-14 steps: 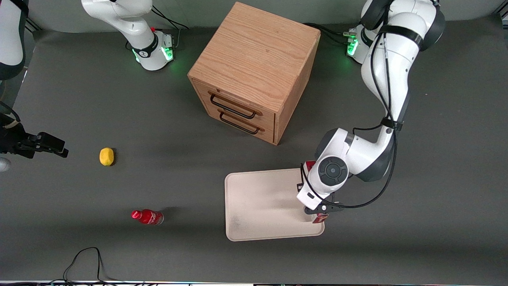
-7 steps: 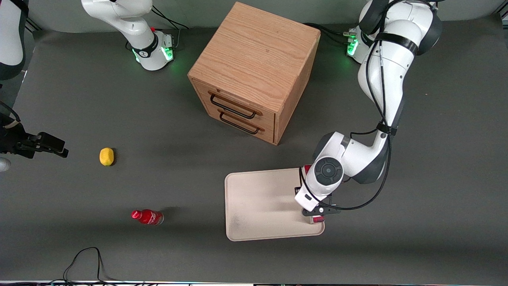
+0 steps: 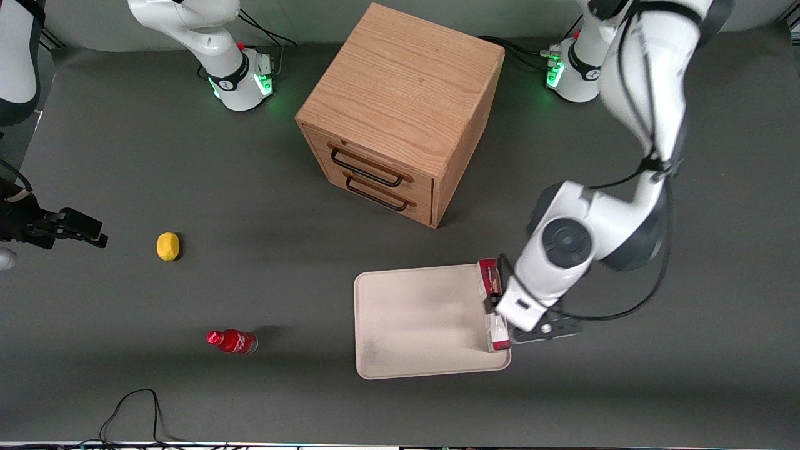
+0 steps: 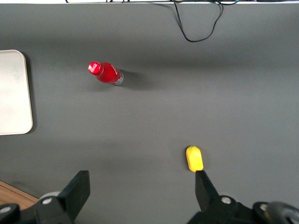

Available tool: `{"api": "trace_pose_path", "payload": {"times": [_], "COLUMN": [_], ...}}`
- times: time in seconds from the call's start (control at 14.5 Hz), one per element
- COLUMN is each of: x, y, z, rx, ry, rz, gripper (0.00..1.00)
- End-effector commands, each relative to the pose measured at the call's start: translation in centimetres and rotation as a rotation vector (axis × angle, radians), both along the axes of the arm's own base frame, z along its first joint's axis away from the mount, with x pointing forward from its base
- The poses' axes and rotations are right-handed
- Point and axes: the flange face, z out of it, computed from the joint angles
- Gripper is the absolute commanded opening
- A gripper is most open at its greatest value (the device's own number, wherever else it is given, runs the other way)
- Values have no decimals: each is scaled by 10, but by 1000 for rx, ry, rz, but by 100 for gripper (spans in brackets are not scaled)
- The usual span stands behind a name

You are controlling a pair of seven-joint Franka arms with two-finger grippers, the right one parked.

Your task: Place red cookie box on tray

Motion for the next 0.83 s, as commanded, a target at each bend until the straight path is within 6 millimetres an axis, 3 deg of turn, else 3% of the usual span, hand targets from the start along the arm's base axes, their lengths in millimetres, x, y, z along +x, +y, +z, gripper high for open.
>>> {"api": "trace_pose_path", "payload": {"times": [0.0,0.14,0.21,0.34,0.48,0.76], "x": [-51,-65,-74,-94,-118,-172], "y": [81,151,185,242,275,293], "z": [59,111,138,172,199,235], "rx": [41,-6,-9,-4,-5,4], "ry": [65,128,129,158,172,141], "rz": [-3,79,58,-70,-114,-184], "gripper": [100,100,100,100,100,100]}}
